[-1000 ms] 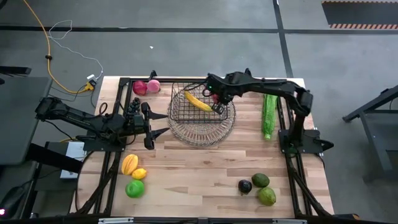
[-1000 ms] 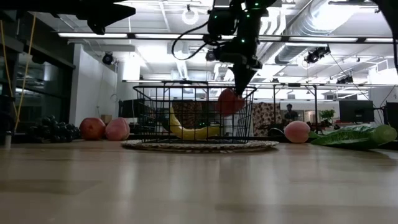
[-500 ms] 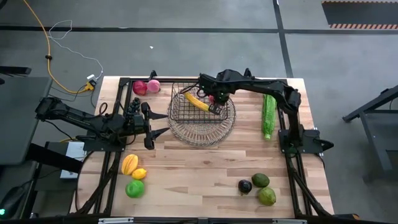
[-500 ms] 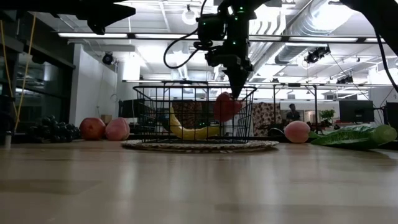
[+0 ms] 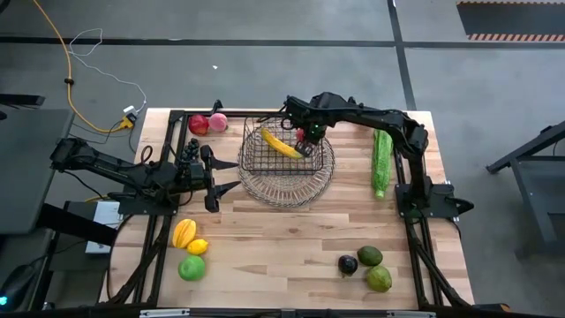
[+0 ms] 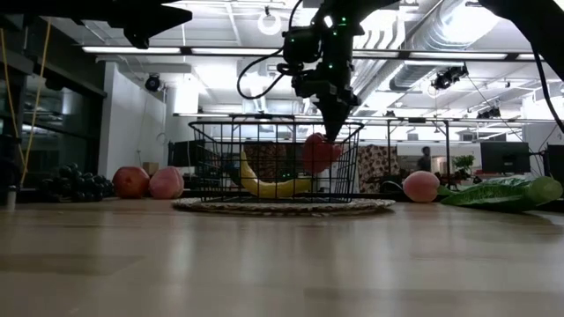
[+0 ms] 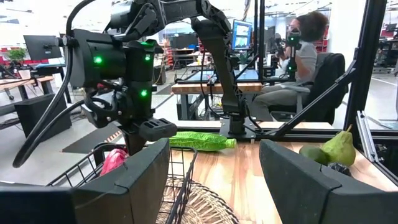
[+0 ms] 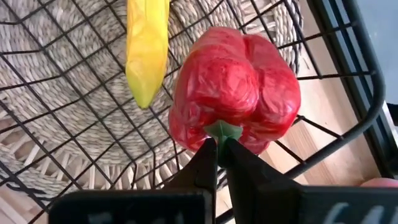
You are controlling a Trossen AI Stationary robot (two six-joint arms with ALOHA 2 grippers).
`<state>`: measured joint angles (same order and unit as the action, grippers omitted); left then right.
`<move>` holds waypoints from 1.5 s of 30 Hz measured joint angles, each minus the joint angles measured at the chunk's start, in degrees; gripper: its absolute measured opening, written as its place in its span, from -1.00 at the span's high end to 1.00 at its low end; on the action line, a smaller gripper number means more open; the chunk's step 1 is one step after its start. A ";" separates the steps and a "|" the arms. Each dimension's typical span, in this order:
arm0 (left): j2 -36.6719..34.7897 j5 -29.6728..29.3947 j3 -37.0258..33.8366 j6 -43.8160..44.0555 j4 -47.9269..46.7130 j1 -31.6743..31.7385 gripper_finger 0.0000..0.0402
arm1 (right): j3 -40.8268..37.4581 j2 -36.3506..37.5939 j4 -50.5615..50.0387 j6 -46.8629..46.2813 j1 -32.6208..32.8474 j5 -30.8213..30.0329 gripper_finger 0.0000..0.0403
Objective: Build produce basket
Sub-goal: Put the red chili pepper into the wire basket
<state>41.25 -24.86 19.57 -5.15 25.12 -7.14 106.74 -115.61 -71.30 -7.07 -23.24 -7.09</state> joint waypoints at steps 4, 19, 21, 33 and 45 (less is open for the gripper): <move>0.00 0.00 0.00 0.00 0.00 0.00 -0.18 | 0.00 0.00 0.66 0.02 -0.03 1.07 0.96; -0.02 0.02 0.02 -0.01 0.00 0.00 -0.18 | -2.62 0.02 1.64 -1.99 -0.51 1.36 0.95; -0.02 0.03 0.02 -0.01 -0.01 0.00 -0.18 | -2.62 0.02 3.39 -1.97 -0.52 1.33 0.95; -0.02 0.05 0.02 0.00 -0.02 0.00 -0.18 | -2.63 0.02 4.26 -1.97 -0.51 1.33 0.95; -0.02 0.07 0.02 -0.02 -0.02 0.00 -0.18 | -2.65 0.02 3.31 -0.79 -0.51 1.33 0.93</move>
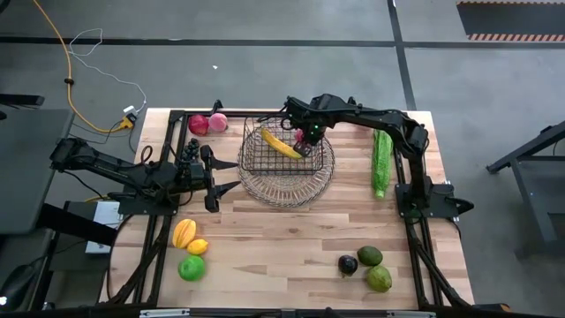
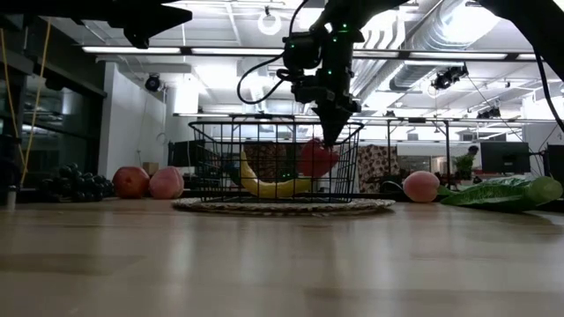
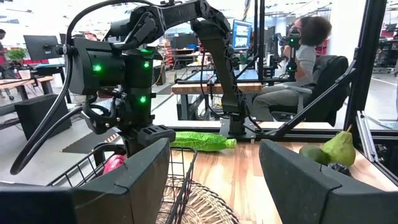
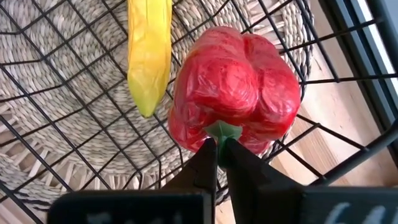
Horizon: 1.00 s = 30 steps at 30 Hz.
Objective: Build produce basket
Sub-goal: Put the red chili pepper into the wire basket, then put the star fruit into the wire basket
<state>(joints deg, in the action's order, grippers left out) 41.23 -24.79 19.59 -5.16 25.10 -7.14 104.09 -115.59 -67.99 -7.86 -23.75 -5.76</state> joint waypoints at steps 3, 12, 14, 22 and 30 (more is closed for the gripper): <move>0.00 0.00 0.00 0.02 0.00 0.00 -0.18 | 0.01 0.00 0.04 0.81 0.00 -0.02 0.82; 0.01 -0.03 0.00 0.02 0.00 0.00 -0.18 | -0.01 0.00 0.67 2.93 0.02 -1.11 0.29; 0.00 -0.03 0.00 0.01 -0.02 0.00 -0.18 | 0.00 0.07 0.52 4.78 0.06 -1.72 0.22; 0.00 -0.19 0.00 0.00 -1.78 -0.01 -0.18 | -3.56 6.71 5.19 9.33 4.13 -3.46 0.15; -0.02 -1.27 0.00 0.43 -2.56 -0.02 -0.18 | -32.33 28.85 33.45 7.37 11.77 -2.47 0.15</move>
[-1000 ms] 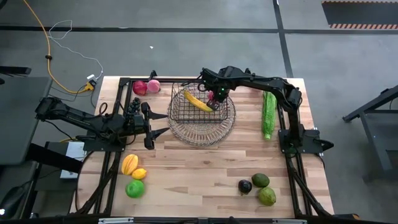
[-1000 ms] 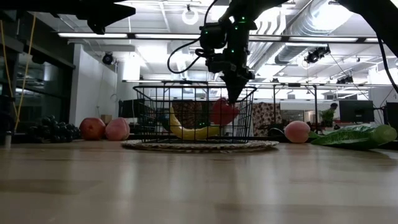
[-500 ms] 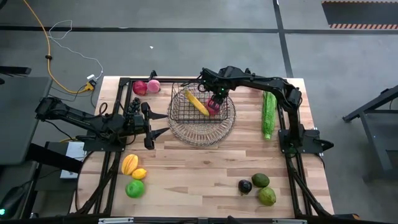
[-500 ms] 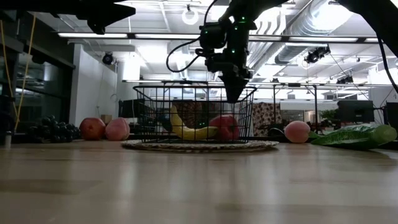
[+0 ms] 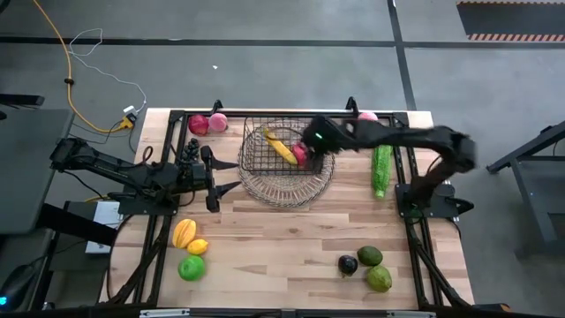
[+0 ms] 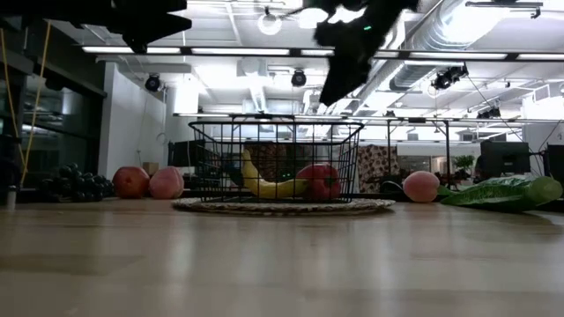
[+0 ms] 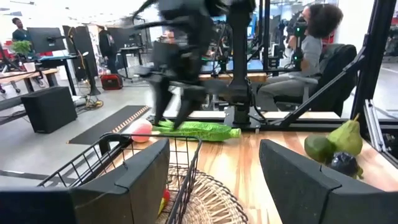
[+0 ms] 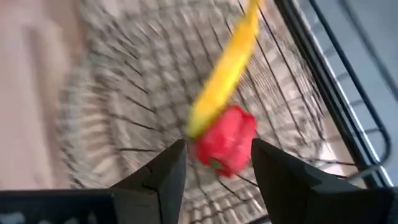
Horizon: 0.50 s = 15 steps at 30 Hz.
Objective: Build produce basket
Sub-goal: Put the star fruit into the wire basket
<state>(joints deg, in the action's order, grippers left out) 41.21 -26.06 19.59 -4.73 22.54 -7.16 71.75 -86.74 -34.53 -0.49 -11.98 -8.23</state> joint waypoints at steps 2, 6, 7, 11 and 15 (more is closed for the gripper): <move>0.00 -0.11 0.00 0.03 0.41 0.00 -0.18 | -8.16 5.91 9.75 -0.71 2.59 0.25 0.15; 0.00 -0.12 0.00 0.14 1.44 0.00 -0.18 | -22.24 15.05 31.70 -0.54 7.54 0.38 0.15; 0.00 -0.11 0.00 0.33 1.42 0.00 -0.18 | -25.16 16.73 37.13 -0.26 8.45 0.36 0.15; 0.00 -0.11 0.00 1.25 1.42 -0.01 -0.18 | -33.23 20.91 52.37 0.93 10.88 0.35 0.15; 0.00 -0.11 0.00 1.11 1.38 -0.02 -0.18 | -36.11 22.14 56.73 0.90 11.52 0.26 0.15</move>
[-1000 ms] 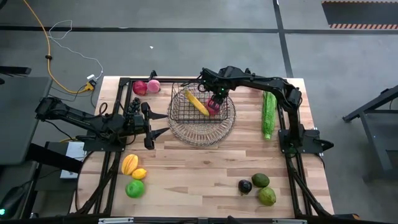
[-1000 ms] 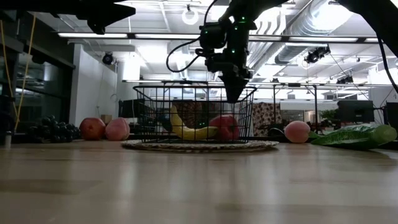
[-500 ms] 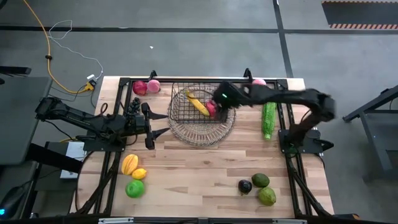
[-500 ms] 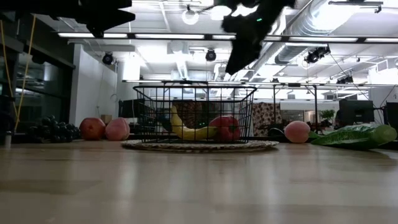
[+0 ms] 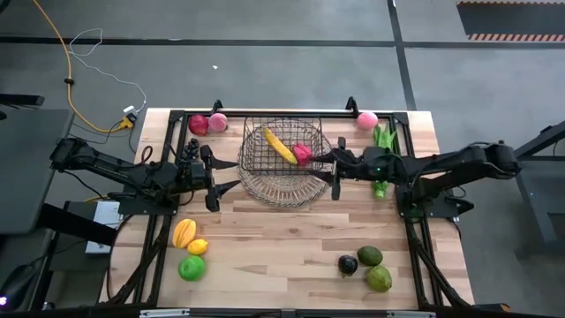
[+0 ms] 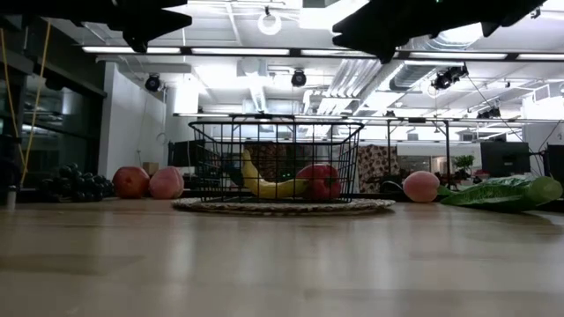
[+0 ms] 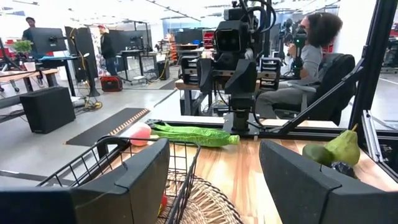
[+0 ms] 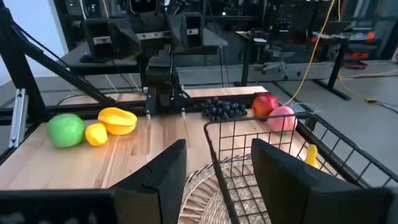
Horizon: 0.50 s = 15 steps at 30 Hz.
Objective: Build produce basket
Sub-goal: Put the star fruit into the wire basket
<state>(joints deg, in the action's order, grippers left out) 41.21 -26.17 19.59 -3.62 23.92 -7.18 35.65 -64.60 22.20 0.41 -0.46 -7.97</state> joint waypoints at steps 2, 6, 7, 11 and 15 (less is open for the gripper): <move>0.00 0.00 0.00 0.00 -0.09 0.01 -0.18 | -0.48 -0.14 -0.13 -0.44 0.21 -0.07 0.15; 0.00 0.00 0.00 0.00 -0.09 0.00 -0.18 | -0.60 -0.33 -0.31 -0.29 0.21 -0.04 0.15; 0.00 0.02 0.00 -0.02 -0.09 0.00 -0.18 | -0.60 -0.33 -0.31 -0.43 0.21 -0.04 0.15; 0.00 0.02 0.00 -0.02 -0.10 0.02 -0.18 | -0.60 -0.33 -0.33 -0.11 0.21 -0.04 0.15; 0.00 0.02 0.00 -0.02 -0.09 0.02 -0.18 | -0.60 -0.33 -0.33 0.04 0.21 -0.04 0.15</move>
<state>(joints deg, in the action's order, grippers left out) 41.21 -26.15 19.59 -3.64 23.83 -7.16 35.05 -64.93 21.87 0.45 -0.25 -8.01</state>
